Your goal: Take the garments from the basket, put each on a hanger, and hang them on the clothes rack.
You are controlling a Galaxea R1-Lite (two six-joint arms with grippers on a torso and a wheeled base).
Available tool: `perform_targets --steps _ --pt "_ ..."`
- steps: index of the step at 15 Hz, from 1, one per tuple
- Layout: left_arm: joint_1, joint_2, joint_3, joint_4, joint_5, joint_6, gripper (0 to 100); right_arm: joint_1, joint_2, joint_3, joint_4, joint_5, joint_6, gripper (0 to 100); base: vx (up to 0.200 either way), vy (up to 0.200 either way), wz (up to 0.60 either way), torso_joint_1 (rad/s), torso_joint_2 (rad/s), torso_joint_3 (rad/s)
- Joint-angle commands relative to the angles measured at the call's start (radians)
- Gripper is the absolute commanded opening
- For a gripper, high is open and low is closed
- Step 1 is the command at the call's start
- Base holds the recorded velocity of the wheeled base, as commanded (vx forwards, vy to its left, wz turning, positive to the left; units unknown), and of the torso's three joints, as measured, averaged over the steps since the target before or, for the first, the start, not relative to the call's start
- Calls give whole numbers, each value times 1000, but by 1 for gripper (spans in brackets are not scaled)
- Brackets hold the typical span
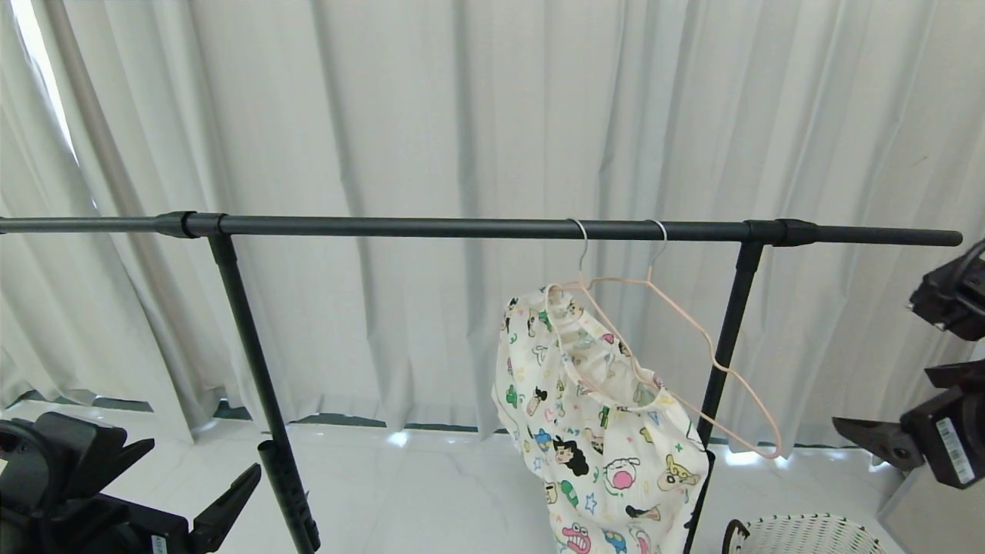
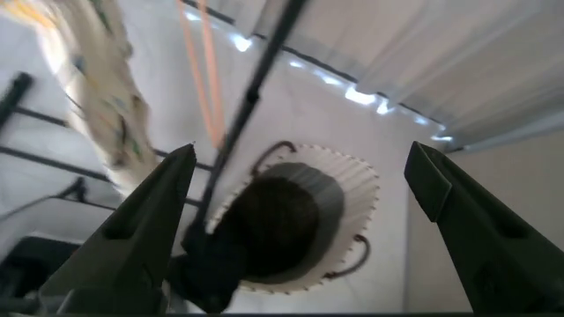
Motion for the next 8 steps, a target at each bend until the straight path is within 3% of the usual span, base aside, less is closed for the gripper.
perform_targets --steps 1,4,6,8 --pt "0 9 0 0 0 0 100 -37 -96 54 -4 -29 -36 100 0 0 0 0 0 0" --pt "0 10 0 0 -1 0 100 -42 -135 84 -4 -96 -48 100 0 0 0 0 0 0" --pt "0 7 0 0 -1 0 100 -43 -150 112 -2 -171 -47 100 -200 0 0 -2 5 7" --pt "0 5 0 0 -1 0 100 -43 -165 127 -2 -188 -47 100 -200 0 0 17 2 2"
